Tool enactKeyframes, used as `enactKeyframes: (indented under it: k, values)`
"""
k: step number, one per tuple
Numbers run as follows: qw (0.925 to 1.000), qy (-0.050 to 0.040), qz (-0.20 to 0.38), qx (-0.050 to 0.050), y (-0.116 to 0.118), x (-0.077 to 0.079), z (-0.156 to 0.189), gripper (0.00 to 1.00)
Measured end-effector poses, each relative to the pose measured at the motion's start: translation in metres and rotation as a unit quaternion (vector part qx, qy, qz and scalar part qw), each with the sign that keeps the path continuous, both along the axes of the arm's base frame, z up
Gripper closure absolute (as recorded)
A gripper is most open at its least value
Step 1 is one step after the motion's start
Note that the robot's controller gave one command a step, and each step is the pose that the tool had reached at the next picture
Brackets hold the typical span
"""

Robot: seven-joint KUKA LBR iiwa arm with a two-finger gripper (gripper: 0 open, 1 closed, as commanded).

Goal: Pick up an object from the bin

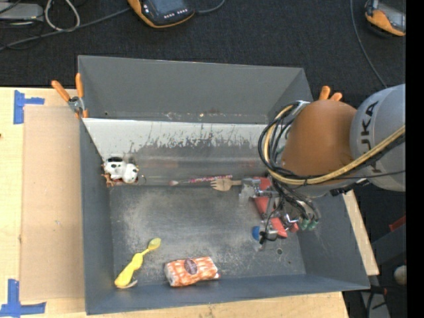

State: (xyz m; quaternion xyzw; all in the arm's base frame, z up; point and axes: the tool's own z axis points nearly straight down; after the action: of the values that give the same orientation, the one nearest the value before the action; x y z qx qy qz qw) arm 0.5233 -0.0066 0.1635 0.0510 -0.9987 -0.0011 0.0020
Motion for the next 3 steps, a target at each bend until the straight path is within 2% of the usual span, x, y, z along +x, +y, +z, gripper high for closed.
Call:
enactKeyframes:
  k: [1, 2, 3]
  values:
    - [0.9926, -0.0029, 0.121, 0.0, 0.026, -0.034, -0.049, 0.0]
    - [0.9959, -0.0055, 0.09, 0.0, 0.043, -0.044, -0.075, 0.0]
    - [0.9982, -0.0047, 0.059, 0.0, 0.079, -0.042, -0.075, 0.0]
